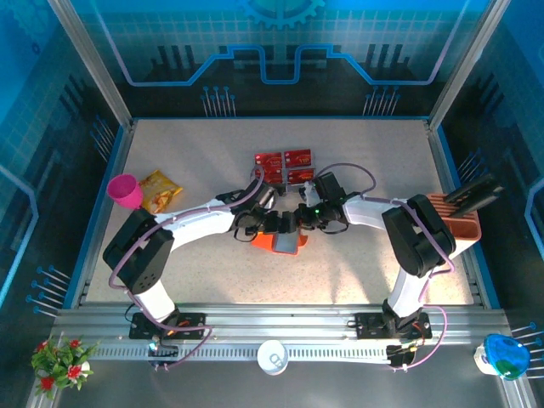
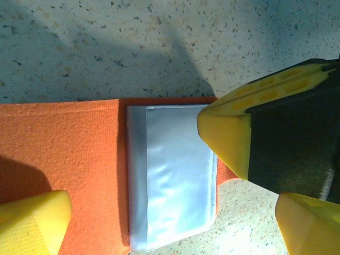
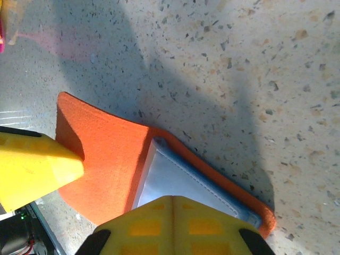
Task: Put the credit cards into the card holder
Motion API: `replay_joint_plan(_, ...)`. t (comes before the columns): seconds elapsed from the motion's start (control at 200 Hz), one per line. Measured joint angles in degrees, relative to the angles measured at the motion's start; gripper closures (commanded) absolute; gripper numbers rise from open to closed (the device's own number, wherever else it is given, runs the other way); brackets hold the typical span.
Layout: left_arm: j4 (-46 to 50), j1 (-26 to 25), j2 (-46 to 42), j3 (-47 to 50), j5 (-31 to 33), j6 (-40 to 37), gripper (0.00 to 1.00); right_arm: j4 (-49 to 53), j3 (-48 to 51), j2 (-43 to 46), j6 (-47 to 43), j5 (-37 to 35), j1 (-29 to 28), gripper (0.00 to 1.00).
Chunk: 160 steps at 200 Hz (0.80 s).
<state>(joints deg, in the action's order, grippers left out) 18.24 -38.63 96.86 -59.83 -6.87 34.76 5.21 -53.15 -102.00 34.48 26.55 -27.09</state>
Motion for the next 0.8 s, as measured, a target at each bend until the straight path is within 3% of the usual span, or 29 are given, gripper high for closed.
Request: replay_joint_plan(0.8,1.5,0.0,3.0,2.2,1.7,-9.9,0.01,2.2,1.6,0.0,-1.1,-2.9,-1.0,1.0)
